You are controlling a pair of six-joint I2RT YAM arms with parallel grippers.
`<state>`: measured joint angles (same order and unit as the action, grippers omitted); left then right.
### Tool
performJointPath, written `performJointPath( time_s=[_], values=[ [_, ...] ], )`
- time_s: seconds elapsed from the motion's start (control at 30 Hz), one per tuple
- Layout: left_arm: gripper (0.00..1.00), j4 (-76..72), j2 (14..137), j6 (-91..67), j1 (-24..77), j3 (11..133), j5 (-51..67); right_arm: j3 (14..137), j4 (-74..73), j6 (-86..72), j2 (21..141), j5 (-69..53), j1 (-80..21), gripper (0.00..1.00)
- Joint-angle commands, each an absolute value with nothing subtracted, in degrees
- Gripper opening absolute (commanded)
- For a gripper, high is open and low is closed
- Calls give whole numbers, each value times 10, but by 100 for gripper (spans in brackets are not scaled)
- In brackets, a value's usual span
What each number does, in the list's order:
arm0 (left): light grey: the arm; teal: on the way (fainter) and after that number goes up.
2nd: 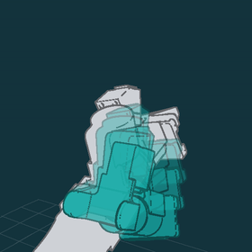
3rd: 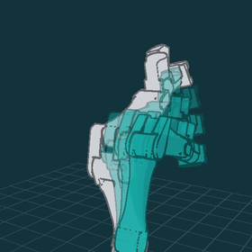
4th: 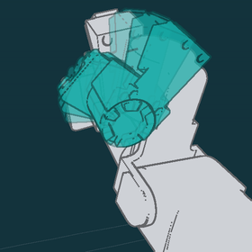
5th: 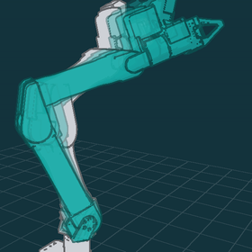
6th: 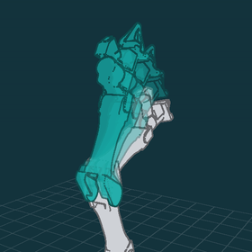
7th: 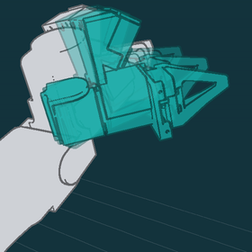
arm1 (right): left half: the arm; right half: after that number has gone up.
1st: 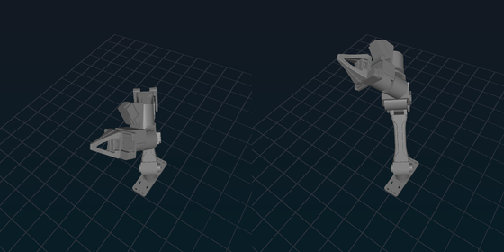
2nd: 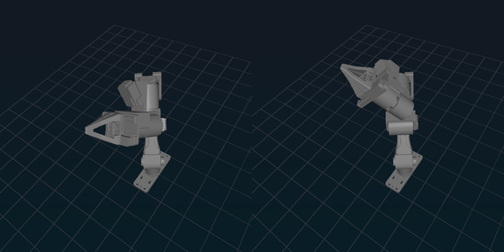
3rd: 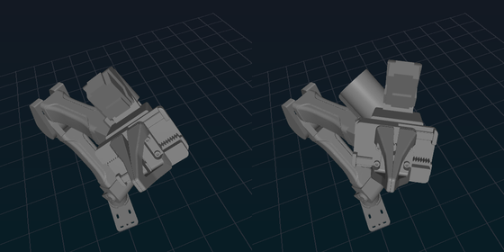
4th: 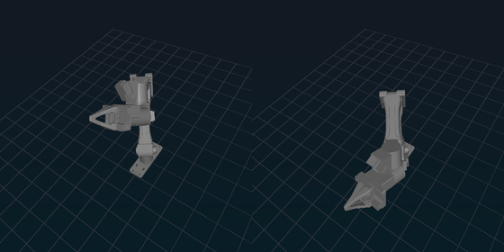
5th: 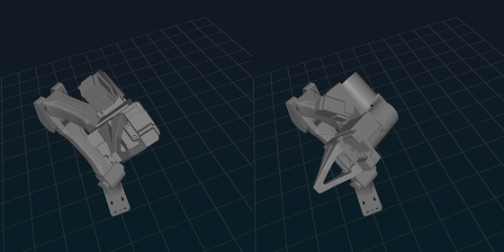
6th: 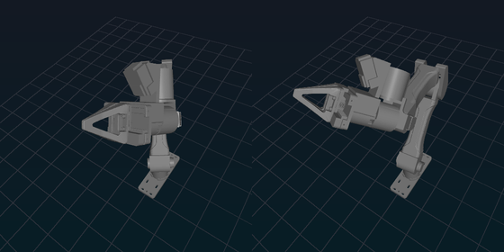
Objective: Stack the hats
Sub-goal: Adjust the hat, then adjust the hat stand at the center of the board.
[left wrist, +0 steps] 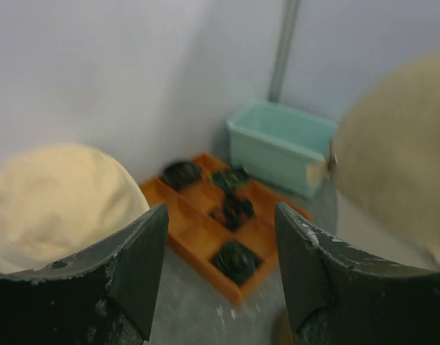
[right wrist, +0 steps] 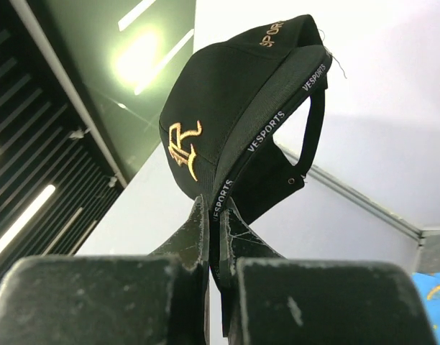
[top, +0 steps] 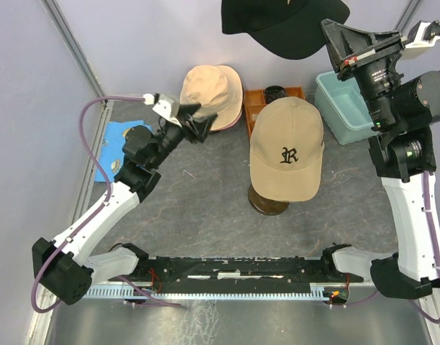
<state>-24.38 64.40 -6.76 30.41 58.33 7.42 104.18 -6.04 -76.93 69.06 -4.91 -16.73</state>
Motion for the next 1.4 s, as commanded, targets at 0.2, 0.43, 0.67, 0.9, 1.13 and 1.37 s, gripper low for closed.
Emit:
performJointPath(
  time_s=[0.2, 0.43, 0.67, 0.9, 1.13, 1.37],
  values=[
    [74, -167, 610, -95, 322, 439, 303, 1030, -13, -841, 690, -117, -87, 0],
    [86, -367, 601, -91, 431, 290, 151, 1044, -11, -850, 700, -131, -61, 0],
    [87, -503, 725, -63, 496, 269, 13, 1054, -9, -868, 713, -144, -52, 0],
    [87, -560, 862, -34, 511, 327, 27, 1064, -21, -874, 716, -157, -34, 0],
    [87, -564, 939, -11, 520, 387, 46, 1044, -3, -905, 716, -176, -6, 0],
    [86, -592, 978, -9, 535, 405, 74, 1023, 18, -935, 722, -196, 19, 0]
  ],
)
